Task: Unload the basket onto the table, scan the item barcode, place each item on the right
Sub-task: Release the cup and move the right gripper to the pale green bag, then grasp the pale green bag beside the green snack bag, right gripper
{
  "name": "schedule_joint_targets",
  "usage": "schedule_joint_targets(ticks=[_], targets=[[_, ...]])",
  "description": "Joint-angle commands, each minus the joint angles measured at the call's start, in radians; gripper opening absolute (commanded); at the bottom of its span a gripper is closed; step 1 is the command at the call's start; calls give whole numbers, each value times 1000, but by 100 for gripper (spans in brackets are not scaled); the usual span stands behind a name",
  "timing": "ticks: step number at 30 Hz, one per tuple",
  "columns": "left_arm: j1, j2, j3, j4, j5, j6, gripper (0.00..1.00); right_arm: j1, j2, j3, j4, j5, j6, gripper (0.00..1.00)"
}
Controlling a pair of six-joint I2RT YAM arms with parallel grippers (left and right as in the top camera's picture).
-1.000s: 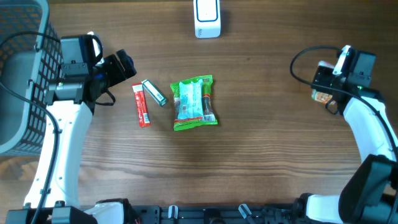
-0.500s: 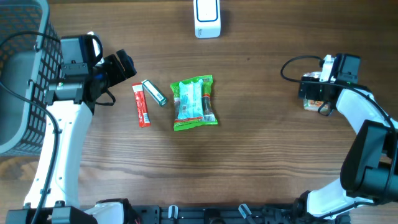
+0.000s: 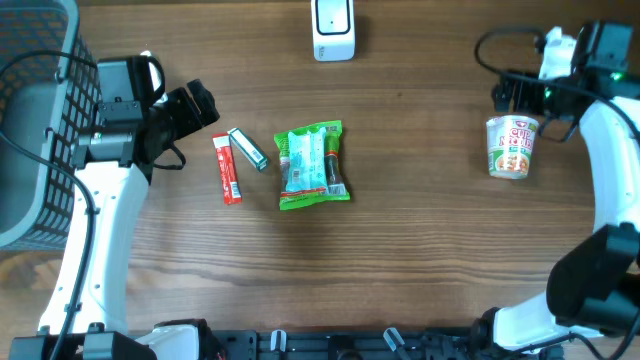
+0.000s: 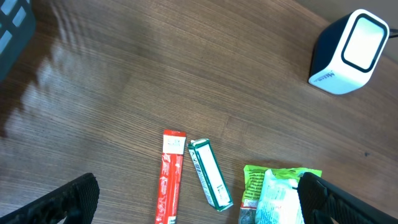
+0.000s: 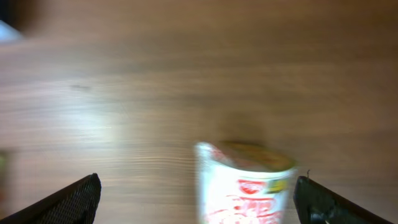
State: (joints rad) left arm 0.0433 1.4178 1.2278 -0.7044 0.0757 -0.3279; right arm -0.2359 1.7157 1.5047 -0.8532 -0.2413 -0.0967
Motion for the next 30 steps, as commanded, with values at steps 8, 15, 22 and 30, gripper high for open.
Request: schedule_joint_targets(ticks=[8, 15, 22, 30], targets=[[4, 4, 3, 0, -6, 6, 100, 337, -3, 36, -60, -288, 161, 100], [4, 4, 3, 0, -6, 6, 100, 595, 75, -35, 42, -263, 338, 100], [4, 4, 3, 0, -6, 6, 100, 752, 181, -79, 139, -92, 473, 90], [4, 4, 3, 0, -6, 6, 100, 828, 270, -79, 227, 21, 515, 76]])
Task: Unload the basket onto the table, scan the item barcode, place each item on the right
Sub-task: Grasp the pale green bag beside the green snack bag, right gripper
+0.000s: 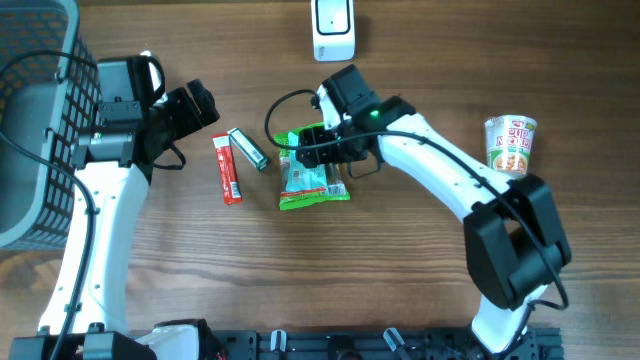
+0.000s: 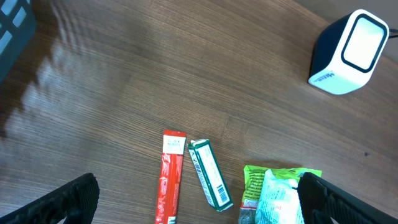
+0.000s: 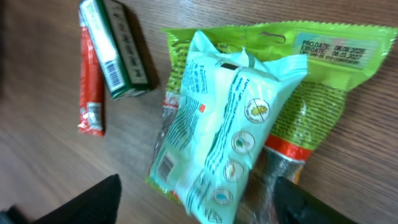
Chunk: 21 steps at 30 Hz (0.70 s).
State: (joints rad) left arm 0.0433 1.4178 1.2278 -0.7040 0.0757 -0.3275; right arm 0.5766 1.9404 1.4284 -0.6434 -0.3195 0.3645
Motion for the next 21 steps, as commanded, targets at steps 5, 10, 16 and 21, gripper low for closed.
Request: schedule_joint_targets(ticks=[5, 10, 16, 21], targets=[[4, 4, 3, 0, -6, 5, 100, 21, 84, -3, 78, 101, 66, 69], [4, 4, 3, 0, -6, 6, 100, 21, 87, -3, 114, 131, 65, 59], [4, 4, 3, 0, -6, 6, 100, 21, 109, -6, 130, 146, 80, 54], [4, 4, 3, 0, -6, 6, 100, 21, 131, -22, 129, 94, 117, 50]])
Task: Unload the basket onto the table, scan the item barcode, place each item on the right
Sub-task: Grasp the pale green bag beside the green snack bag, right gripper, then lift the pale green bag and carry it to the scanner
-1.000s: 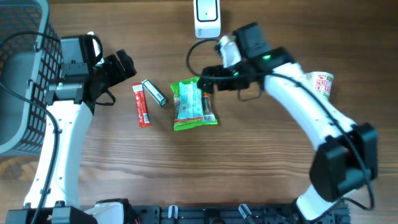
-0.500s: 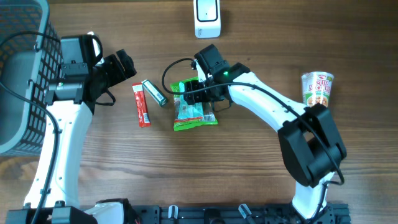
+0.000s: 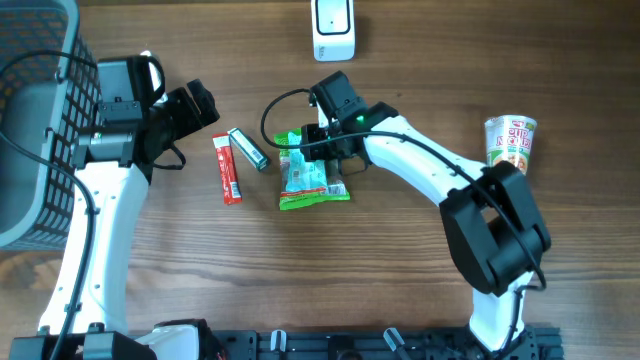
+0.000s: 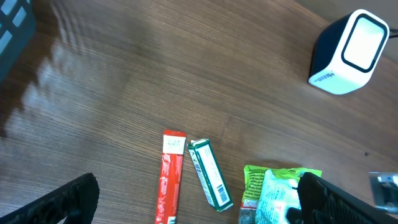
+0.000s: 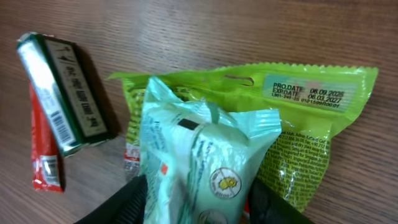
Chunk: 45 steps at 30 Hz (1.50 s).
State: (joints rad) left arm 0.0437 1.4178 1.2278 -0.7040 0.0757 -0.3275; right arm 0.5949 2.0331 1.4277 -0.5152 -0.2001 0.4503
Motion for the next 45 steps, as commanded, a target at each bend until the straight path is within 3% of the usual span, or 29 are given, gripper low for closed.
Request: schedule_joint_targets(ticks=[1, 4, 6, 8, 9, 18, 26, 32, 45], targets=[[3, 4, 3, 0, -6, 5, 100, 2, 39, -25, 2, -36, 32, 49], [3, 4, 3, 0, -6, 5, 100, 3, 39, -29, -7, -37, 32, 45], [3, 4, 3, 0, -6, 6, 100, 2, 39, -29, -10, -37, 31, 32], [3, 4, 3, 0, -6, 5, 100, 1, 38, -29, -8, -37, 22, 6], [3, 4, 3, 0, -6, 5, 100, -1, 33, -26, -9, -37, 23, 4], [3, 4, 3, 0, -6, 6, 100, -134, -234, 33, -137, -325, -108, 4], [3, 4, 3, 0, -6, 5, 100, -265, -417, 33, -396, -509, -348, 4], [3, 4, 3, 0, -6, 5, 100, -313, -423, 32, -504, -568, -422, 4], [3, 4, 3, 0, -6, 5, 100, -315, -423, 33, -489, -568, -421, 4]])
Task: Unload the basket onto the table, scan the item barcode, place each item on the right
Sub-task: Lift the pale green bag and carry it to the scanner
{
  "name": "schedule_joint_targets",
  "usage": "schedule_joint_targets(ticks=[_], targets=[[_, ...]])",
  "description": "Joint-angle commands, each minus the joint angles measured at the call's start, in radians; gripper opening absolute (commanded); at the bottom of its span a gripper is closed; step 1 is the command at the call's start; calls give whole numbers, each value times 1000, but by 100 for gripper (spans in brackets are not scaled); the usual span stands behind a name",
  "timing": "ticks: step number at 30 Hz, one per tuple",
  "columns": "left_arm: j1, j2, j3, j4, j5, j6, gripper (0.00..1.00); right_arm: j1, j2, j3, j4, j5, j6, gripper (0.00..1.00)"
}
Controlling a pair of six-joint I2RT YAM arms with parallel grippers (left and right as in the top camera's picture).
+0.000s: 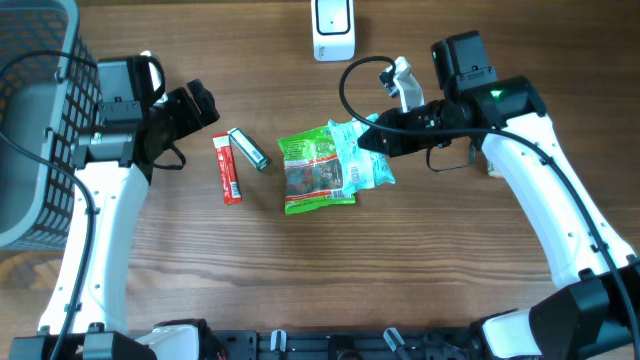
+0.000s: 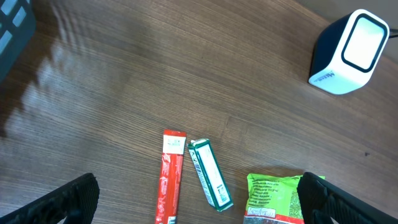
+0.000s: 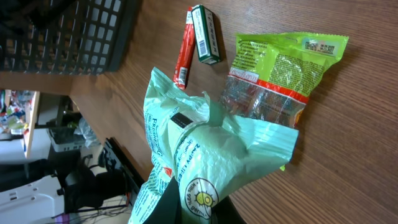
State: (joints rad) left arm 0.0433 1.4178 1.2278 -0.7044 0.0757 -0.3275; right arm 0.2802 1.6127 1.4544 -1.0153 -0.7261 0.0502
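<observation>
A mint-green wipes packet (image 1: 365, 160) hangs above the table, and my right gripper (image 1: 378, 140) is shut on it. In the right wrist view the packet (image 3: 199, 149) fills the middle, its lower end pinched between the dark fingers (image 3: 186, 208). The white barcode scanner (image 1: 333, 30) stands at the far middle edge, also in the left wrist view as the scanner (image 2: 349, 50). My left gripper (image 1: 190, 110) hovers open at the left, nothing between its fingers (image 2: 71, 199).
A green snack bag (image 1: 318, 178) lies flat under and left of the packet. A red stick pack (image 1: 228, 168) and a green box (image 1: 247, 148) lie beside it. A dark basket (image 1: 30, 120) stands at the far left. The right arm mostly covers a noodle cup (image 1: 493, 172).
The right gripper was down around the wipes packet on top of the snack bag. Now it is shut on the packet, raised and further right. The snack bag lies uncovered. The left arm is unchanged.
The right gripper was open beside the noodle cup at the far right. Then it was over the packet on the snack bag, then lower around it. Now it holds the packet lifted off the bag. The left arm stayed put throughout.
</observation>
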Motion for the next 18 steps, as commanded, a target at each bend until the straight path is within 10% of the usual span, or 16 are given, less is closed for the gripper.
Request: schedule_joint_targets(ticks=[1, 10, 18], targets=[[4, 4, 3, 0, -6, 5, 100, 0, -3, 6, 13, -42, -21, 4], [4, 4, 3, 0, -6, 6, 100, 2, -3, 106, -12, 53, 16, 4], [4, 4, 3, 0, -6, 6, 100, 41, 66, 563, -178, 320, 32, 4]])
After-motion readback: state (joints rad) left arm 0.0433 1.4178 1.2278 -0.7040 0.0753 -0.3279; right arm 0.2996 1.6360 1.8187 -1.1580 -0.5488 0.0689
